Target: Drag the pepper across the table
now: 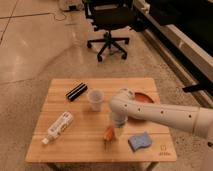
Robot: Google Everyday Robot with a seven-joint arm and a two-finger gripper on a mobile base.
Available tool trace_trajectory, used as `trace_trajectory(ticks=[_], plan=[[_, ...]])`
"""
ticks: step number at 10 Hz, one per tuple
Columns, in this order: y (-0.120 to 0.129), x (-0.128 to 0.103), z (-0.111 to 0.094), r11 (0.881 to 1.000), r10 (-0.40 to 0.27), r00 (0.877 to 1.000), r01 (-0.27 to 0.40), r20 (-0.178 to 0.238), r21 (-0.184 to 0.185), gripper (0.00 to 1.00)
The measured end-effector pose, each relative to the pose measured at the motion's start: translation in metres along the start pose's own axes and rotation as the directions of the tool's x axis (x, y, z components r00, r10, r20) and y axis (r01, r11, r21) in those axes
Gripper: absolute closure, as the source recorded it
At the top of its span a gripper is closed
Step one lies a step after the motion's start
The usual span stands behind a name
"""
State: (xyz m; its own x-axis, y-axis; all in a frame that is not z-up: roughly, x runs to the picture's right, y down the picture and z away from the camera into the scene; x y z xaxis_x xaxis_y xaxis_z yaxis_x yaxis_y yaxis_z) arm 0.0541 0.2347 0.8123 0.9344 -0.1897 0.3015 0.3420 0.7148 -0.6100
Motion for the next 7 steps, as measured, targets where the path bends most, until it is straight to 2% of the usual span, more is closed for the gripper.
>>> trace_trajectory(ticks=[7], plan=[[-0.003, 0.0016, 0.0055, 1.0, 0.0, 1.0, 0.0, 0.006, -0.002, 0.41]])
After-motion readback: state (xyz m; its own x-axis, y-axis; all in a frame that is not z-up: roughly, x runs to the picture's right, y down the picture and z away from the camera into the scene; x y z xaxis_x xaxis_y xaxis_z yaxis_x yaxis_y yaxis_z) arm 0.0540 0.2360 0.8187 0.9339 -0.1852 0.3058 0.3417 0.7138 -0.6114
